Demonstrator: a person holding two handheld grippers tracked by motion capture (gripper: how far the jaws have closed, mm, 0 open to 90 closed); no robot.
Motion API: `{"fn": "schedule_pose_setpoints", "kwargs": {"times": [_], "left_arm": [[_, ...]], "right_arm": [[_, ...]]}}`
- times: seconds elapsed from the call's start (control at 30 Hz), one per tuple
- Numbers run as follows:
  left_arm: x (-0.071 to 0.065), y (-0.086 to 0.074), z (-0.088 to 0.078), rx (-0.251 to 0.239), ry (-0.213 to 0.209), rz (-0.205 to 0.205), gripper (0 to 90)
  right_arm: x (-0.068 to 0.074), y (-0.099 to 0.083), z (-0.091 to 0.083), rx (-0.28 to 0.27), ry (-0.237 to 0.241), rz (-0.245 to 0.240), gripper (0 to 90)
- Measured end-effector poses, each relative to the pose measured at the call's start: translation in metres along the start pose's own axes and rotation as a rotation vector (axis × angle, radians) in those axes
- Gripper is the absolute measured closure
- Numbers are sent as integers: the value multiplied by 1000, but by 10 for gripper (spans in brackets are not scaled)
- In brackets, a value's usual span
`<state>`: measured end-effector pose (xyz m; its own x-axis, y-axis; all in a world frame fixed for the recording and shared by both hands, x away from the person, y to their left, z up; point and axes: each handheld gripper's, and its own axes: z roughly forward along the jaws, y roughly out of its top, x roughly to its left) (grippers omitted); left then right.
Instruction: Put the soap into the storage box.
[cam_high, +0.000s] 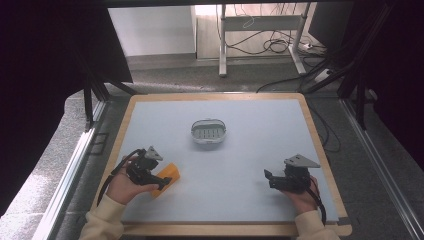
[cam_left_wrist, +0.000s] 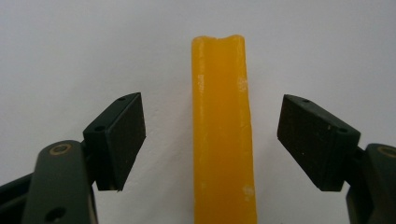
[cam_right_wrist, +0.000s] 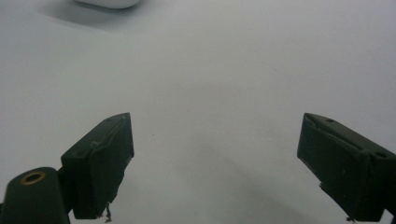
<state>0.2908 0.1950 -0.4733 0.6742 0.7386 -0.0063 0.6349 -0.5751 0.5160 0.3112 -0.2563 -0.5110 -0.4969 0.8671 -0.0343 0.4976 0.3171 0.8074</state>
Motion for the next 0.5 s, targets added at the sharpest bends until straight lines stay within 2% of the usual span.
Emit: {"fn": "schedule_pose_setpoints", "kwargs": {"times": [0.33, 0.5], "left_arm": [[-3, 5, 17, 72, 20, -12, 253], [-4, 6, 24, 112, 17, -13, 273]], "right_arm": [[0, 0, 0, -8, -9, 2, 114], [0, 0, 0, -8, -10, 2, 114]]}}
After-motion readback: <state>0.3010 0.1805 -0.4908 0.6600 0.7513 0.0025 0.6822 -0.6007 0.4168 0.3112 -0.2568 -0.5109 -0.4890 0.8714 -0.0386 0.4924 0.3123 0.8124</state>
